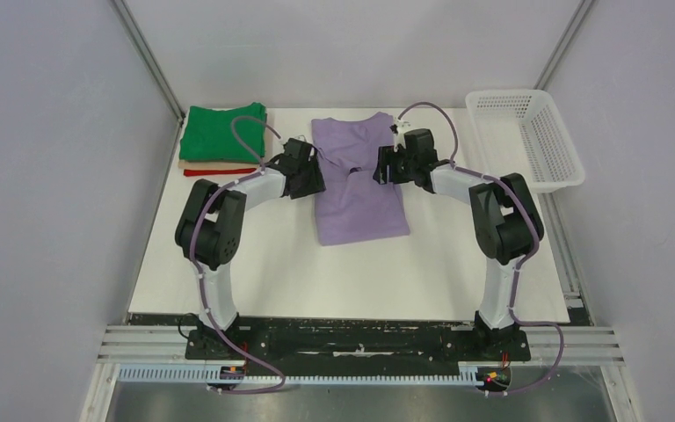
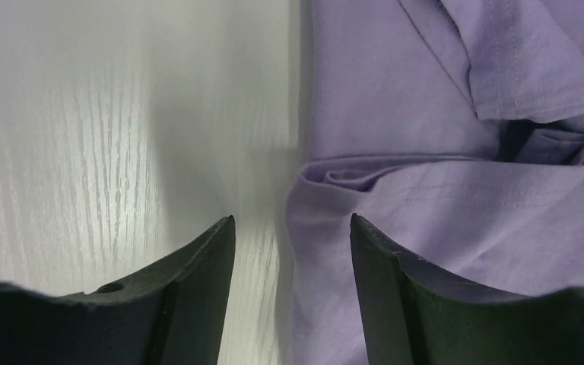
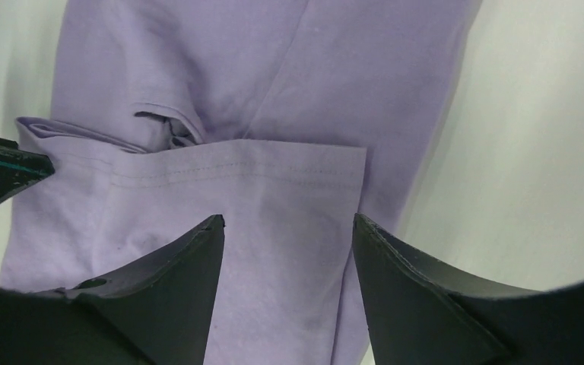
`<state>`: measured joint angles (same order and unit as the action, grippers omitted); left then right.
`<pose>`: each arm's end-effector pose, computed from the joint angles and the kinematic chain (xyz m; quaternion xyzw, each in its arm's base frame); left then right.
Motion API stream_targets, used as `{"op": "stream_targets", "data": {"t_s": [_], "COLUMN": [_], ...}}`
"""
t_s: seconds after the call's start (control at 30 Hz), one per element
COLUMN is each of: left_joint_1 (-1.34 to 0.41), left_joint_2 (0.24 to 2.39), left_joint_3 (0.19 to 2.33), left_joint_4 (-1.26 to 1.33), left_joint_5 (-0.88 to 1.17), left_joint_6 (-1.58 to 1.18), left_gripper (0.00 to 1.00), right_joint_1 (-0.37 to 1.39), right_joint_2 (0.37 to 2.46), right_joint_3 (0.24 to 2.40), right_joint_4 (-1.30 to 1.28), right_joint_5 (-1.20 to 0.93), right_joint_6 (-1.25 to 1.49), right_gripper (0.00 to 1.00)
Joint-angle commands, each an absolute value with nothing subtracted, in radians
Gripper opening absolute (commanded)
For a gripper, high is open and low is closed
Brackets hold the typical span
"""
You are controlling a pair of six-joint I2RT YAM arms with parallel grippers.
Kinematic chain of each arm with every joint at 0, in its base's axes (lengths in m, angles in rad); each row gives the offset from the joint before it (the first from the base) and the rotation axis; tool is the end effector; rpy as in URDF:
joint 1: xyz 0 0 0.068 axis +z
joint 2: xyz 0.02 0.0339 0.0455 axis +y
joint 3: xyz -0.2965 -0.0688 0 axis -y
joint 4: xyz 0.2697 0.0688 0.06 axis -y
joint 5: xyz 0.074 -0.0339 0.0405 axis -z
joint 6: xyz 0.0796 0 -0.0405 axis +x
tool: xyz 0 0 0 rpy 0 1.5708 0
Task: Fold and stack the t-shirts
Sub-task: Fold the folded rectangular tshirt in 1/3 of the way
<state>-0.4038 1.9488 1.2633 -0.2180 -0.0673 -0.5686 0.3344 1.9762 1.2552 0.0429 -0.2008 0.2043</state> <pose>0.4353 -0.1802 0.1443 -0.0887 0.9402 -0.1248 0.3042 0.4647 0.1783 0.1576 -0.1015 0.8928 0.2014 0.3900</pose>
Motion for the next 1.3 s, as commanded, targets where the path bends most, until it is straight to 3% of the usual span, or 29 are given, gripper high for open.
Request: {"op": "stream_targets", "data": {"t_s": [0.0, 0.13, 0.23, 0.37, 0.43, 0.5, 0.7, 0.93, 1.0, 1.27], "left_joint_1": [-0.397, -0.396, -0.397, -0.397, -0.396, -0.396, -0.399, -0.4, -0.4, -0.399], "left_joint_2": [1.987, 1.994, 2.0, 2.01, 2.004, 1.992, 1.951, 1.886, 1.878, 1.893], "left_joint_3": [1.314, 1.318, 1.322, 1.335, 1.332, 1.329, 1.312, 1.284, 1.283, 1.287], "left_joint_4": [-0.161, -0.152, -0.149, -0.149, -0.149, -0.145, -0.133, -0.112, -0.112, -0.094], "left_joint_5": [-0.027, -0.023, -0.016, 0.023, 0.027, 0.031, 0.044, 0.047, 0.051, 0.063], "left_joint_6": [-0.586, -0.589, -0.586, -0.58, -0.58, -0.577, -0.575, -0.565, -0.56, -0.56], "left_gripper": [0.61, 0.55, 0.44, 0.12, 0.02, 0.02, 0.02, 0.02, 0.02, 0.02], "right_joint_1": [0.335, 0.335, 0.334, 0.334, 0.334, 0.334, 0.334, 0.334, 0.335, 0.333], "right_joint_2": [2.017, 2.041, 2.054, 2.059, 2.051, 2.031, 1.983, 1.911, 1.899, 1.883], "right_joint_3": [1.322, 1.335, 1.338, 1.335, 1.329, 1.315, 1.293, 1.238, 1.231, 1.214], "right_joint_4": [0.017, 0.008, 0.007, 0.008, 0.014, 0.034, 0.047, 0.076, 0.077, 0.074], "right_joint_5": [-0.173, -0.18, -0.196, -0.201, -0.211, -0.214, -0.204, -0.171, -0.148, -0.12], "right_joint_6": [0.176, 0.174, 0.175, 0.182, 0.183, 0.187, 0.192, 0.198, 0.199, 0.198], "right_gripper": [0.64, 0.62, 0.54, 0.45, 0.29, 0.2, 0.09, 0.06, 0.0, 0.0]}}
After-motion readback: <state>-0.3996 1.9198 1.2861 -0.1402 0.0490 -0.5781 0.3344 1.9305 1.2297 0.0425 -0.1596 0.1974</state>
